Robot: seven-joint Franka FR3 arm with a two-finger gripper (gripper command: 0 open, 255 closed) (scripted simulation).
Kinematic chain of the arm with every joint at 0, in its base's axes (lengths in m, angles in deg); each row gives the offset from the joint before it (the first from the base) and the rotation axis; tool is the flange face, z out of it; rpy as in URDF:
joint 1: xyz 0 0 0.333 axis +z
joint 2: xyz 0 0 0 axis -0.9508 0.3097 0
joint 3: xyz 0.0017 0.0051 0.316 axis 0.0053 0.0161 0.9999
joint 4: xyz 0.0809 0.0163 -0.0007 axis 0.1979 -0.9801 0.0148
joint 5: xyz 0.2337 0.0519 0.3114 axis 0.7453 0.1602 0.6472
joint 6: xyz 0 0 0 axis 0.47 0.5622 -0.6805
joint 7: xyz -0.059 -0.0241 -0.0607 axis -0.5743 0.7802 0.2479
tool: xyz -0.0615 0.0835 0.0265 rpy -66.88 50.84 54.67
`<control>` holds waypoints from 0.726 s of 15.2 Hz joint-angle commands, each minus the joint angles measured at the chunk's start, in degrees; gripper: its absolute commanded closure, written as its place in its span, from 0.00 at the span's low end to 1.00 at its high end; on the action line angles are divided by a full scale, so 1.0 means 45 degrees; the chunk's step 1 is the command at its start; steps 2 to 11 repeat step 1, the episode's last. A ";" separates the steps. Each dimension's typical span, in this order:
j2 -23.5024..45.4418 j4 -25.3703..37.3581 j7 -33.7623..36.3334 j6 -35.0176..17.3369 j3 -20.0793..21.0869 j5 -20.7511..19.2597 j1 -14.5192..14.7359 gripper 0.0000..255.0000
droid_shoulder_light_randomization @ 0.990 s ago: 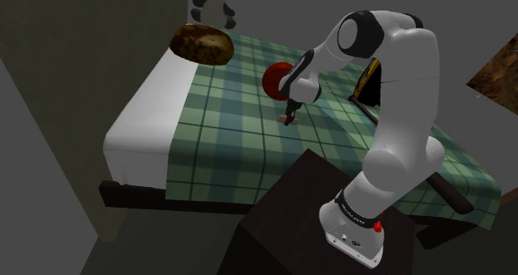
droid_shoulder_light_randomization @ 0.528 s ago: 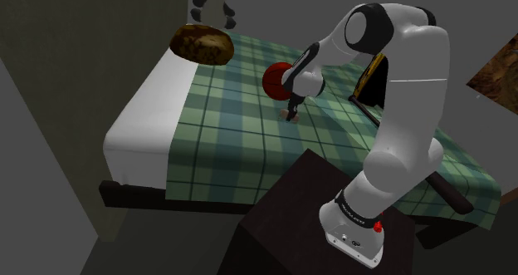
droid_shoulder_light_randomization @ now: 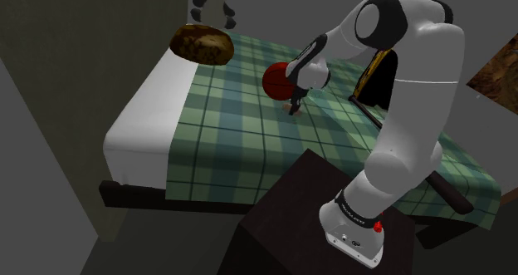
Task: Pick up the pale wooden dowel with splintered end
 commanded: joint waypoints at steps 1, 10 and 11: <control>-0.0086 -0.0012 0.0051 0.0075 -0.0047 -0.0057 0.0047 1.00; -0.0086 -0.0012 0.0051 0.0075 -0.0047 -0.0057 0.0047 1.00; -0.0086 -0.0012 0.0051 0.0075 -0.0047 -0.0057 0.0047 1.00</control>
